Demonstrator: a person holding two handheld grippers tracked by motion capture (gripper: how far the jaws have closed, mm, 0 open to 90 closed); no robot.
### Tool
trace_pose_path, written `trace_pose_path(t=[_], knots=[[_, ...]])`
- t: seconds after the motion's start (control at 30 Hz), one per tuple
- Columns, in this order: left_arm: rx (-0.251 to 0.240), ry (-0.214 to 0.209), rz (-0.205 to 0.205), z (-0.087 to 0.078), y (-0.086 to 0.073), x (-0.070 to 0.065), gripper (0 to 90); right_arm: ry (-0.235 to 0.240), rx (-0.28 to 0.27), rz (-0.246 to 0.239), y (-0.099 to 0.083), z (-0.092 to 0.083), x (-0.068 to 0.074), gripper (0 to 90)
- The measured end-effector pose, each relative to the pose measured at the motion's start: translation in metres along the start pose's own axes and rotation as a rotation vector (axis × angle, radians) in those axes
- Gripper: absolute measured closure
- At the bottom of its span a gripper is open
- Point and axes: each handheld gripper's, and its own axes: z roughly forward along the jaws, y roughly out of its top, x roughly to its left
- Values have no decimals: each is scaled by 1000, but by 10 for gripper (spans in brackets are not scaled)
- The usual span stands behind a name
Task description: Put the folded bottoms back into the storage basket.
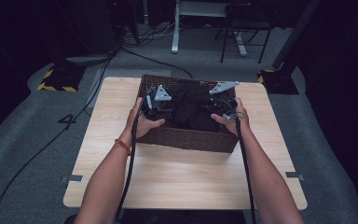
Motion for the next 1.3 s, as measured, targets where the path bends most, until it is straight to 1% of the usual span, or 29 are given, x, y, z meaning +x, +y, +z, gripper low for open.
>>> trace_pose_path(t=[0.13, 0.23, 0.3, 0.4, 0.43, 0.5, 0.67, 0.7, 0.73, 0.8, 0.87, 0.93, 1.0, 1.07, 1.13, 1.2, 1.23, 1.3], knots=[[34, 14, -12, 6, -2, 1, 643, -12, 34, -3, 0, 10, 3, 741], [75, 25, 8, 7, -1, 0, 626, -1, 57, -10, -2, 16, 4, 736], [98, 24, -6, 9, -1, 0, 619, 2, 77, -15, -1, 18, 4, 734], [124, 19, -1, 10, -1, 1, 606, 11, 105, -23, -1, 18, 4, 731], [136, 15, -1, 10, -1, 1, 605, 16, 112, -21, -2, 19, 5, 729], [165, 11, 10, 10, -2, 0, 599, 21, 136, -25, -2, 18, 4, 728], [221, 0, 0, 12, -5, 2, 590, 49, 185, -38, -4, 21, 5, 721], [223, -1, -1, 12, -5, 2, 590, 51, 202, -42, -4, 22, 6, 719], [232, -3, -3, 13, -6, 2, 589, 57, 208, -44, -4, 23, 6, 717], [251, 0, 0, 15, -6, 0, 572, 64, 236, -49, -4, 26, 7, 711], [276, 10, 11, 17, -6, -1, 554, 60, 256, -54, -5, 27, 7, 695], [291, 11, 11, 18, -6, -1, 541, 52, 271, -55, -5, 28, 7, 689], [301, 17, -5, 18, -7, 0, 518, 42, 283, -57, -6, 28, 7, 693], [301, 23, -16, 18, -8, 1, 489, 16, 286, -56, -5, 28, 6, 688], [286, 27, -41, 16, -9, 3, 483, 19, 284, -50, -6, 27, 5, 682], [270, 20, -51, 14, -10, 5, 465, 16, 281, -45, -7, 27, 4, 663], [267, 25, -48, 14, -10, 5, 457, 20, 277, -41, -8, 26, 3, 655], [249, 29, -58, 12, -10, 5, 427, 20, 266, -29, -8, 25, 3, 627]])
